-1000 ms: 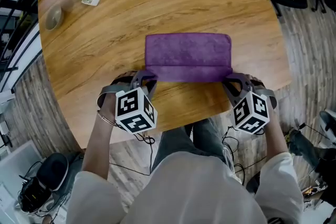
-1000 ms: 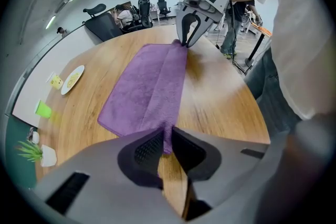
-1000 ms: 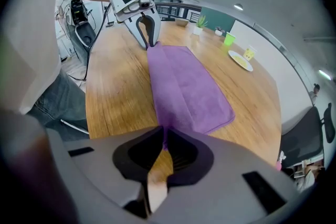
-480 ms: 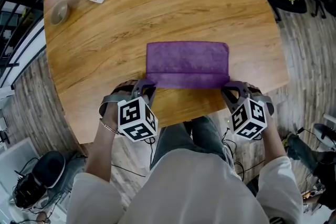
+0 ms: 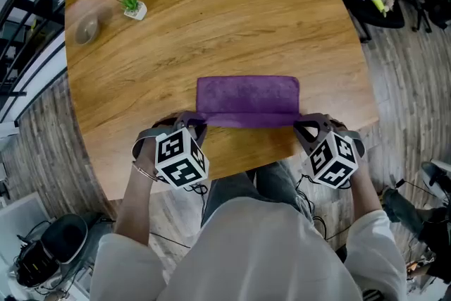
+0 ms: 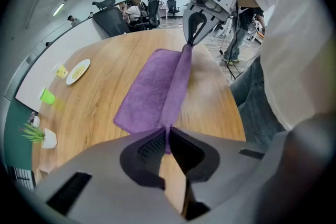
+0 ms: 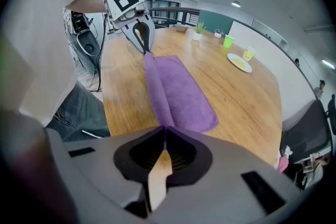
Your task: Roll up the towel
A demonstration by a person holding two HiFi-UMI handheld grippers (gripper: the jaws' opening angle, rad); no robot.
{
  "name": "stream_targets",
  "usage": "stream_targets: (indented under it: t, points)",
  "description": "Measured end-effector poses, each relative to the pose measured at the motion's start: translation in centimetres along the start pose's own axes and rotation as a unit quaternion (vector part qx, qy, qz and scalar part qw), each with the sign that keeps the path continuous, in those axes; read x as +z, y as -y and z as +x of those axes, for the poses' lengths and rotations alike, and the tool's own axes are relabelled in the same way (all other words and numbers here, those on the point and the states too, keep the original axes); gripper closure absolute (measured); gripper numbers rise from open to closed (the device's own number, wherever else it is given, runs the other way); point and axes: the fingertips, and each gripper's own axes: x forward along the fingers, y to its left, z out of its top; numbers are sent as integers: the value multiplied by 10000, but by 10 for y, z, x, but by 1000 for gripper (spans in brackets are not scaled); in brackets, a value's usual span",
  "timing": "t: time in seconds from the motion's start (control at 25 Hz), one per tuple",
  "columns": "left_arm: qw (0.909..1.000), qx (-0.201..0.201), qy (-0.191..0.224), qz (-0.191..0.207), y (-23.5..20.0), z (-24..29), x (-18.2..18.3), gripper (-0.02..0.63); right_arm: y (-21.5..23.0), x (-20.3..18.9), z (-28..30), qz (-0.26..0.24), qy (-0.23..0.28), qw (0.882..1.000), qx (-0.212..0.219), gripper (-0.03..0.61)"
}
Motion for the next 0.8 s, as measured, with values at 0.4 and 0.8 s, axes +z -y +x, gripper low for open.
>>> stream_targets:
  t: [0.4,0.8]
  points:
    - [9995,-211,-131,-214,-32,10,7,584,36,5,10,160,-30,9998,76,563]
    - [9985,-350,-190,-382,-50,26,9,583,56,5,27,295,-94,9993,187,561]
